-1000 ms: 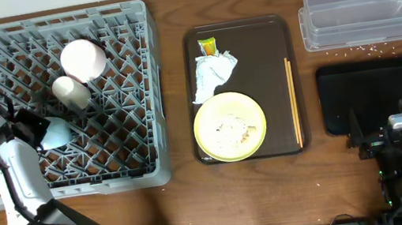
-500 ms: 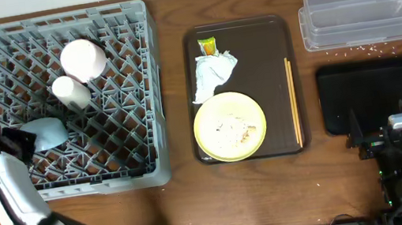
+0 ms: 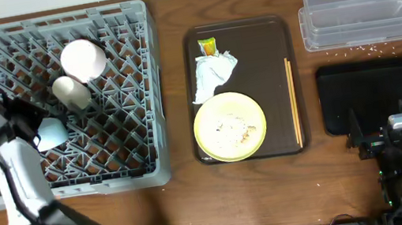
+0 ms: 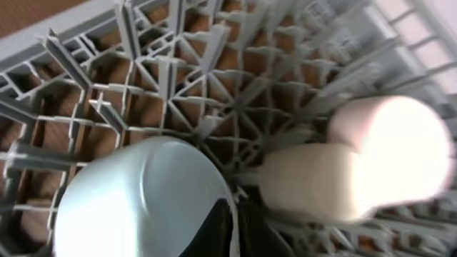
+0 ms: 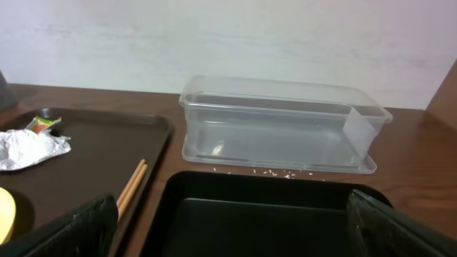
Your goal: Sort waste into correct bins and load items into the dishwasher
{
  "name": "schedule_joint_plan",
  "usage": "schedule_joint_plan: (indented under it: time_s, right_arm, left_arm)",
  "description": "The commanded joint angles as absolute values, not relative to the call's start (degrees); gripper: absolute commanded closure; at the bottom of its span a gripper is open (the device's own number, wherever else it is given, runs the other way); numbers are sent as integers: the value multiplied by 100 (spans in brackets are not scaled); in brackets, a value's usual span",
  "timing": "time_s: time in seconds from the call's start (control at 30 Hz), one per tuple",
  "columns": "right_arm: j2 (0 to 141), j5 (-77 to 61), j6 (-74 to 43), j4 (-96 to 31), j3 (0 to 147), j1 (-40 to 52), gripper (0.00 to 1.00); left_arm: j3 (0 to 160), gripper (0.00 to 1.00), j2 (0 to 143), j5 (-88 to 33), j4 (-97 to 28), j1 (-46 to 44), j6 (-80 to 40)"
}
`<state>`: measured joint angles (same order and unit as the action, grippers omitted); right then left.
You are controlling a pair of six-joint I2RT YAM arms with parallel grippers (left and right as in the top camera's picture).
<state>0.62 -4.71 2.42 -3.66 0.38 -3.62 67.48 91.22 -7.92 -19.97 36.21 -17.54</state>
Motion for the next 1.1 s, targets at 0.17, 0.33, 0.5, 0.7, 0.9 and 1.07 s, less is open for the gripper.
schedule_joint_plan:
  time_s: [0.17,0.33,0.5,0.7,0.9,1.07]
  right_arm:
    - [30,-495,329,-390,32,-412,1]
    - [30,-495,329,-390,32,-410,1]
    - [30,-495,327,-390,32,-410,1]
    - [30,-495,327,-390,32,-410,1]
    - [30,-495,327,-390,32,-410,1]
    - [30,-495,329,-390,32,-410,1]
  left_arm:
    - [6761,92,9675,-333,-2298,3656,-1682]
    - [6761,92,9408,-163,-2757,3826,-2169]
    - [6761,92,8917,-200,-3260,4099,-2541]
    - [6761,92,8114,-609,-3516,4141,-2539]
    - [6761,36,7306,-1426,-3607,4141,-2541]
    - [6761,20,7126,-1693,-3964,4141,-2541]
